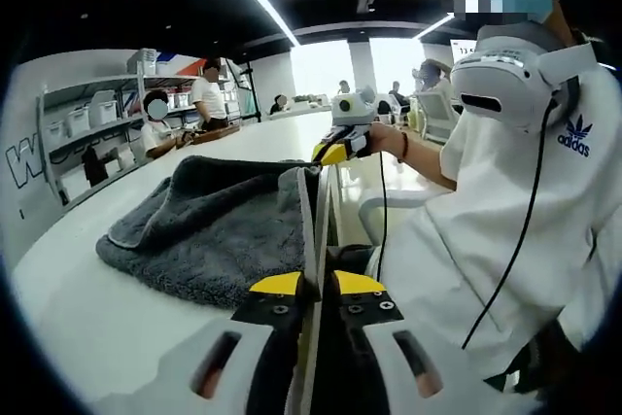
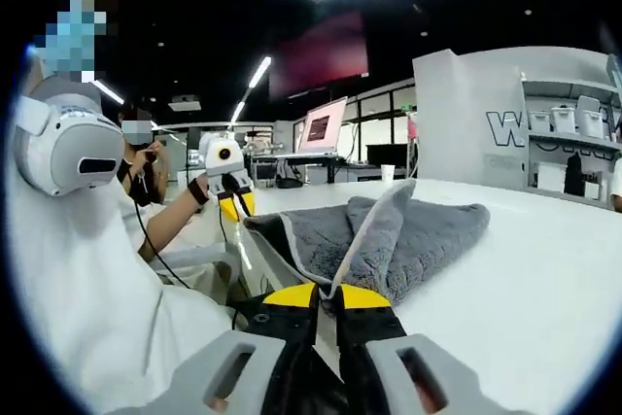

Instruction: Open the folded towel by lifting each exposed corner and separating the folded layers until the towel lies flat within the target outline without major curled edges

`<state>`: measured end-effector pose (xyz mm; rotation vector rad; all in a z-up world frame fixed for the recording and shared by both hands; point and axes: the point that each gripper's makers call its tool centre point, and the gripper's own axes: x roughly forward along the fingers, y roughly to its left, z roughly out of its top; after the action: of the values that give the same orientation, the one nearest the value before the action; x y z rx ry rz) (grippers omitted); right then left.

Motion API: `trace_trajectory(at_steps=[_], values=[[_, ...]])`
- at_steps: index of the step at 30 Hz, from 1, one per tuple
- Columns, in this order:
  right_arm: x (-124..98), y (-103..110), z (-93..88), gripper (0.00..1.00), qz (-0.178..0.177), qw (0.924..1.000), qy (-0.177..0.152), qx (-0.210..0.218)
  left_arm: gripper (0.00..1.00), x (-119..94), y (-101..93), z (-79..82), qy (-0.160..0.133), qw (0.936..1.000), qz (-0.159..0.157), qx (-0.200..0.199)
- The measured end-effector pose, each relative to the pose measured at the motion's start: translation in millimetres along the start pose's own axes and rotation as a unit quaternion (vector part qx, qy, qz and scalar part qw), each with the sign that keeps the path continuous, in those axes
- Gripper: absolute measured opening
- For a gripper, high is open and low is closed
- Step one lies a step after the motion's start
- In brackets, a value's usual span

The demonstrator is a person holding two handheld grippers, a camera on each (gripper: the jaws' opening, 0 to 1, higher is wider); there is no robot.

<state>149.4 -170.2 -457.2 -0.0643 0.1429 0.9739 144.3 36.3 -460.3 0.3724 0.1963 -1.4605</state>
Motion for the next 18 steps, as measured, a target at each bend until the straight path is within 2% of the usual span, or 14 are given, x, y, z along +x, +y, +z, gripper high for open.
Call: trace_trajectory(at_steps=[8,10,12,18], values=[[-5,0,-1.7,0.0,0.003,1.0,0.003,0.0,0.11,-4,2.3,3.0,-0.009,0.9999,0.004,-0.003],[-5,0,-2.6,0.0,0.003,1.0,0.004,0.001,0.12,-1,3.4,-3.4,0.009,0.9999,0.008,0.002],[-5,1,-3.0,0.0,0.004,1.0,0.006,-0.001,0.15,1,4.2,-6.2,0.015,0.9998,0.009,0.003],[-5,0,-1.7,0.0,0.003,1.0,0.003,-0.001,0.13,5,8.7,-12.1,0.034,0.9993,0.019,0.004]])
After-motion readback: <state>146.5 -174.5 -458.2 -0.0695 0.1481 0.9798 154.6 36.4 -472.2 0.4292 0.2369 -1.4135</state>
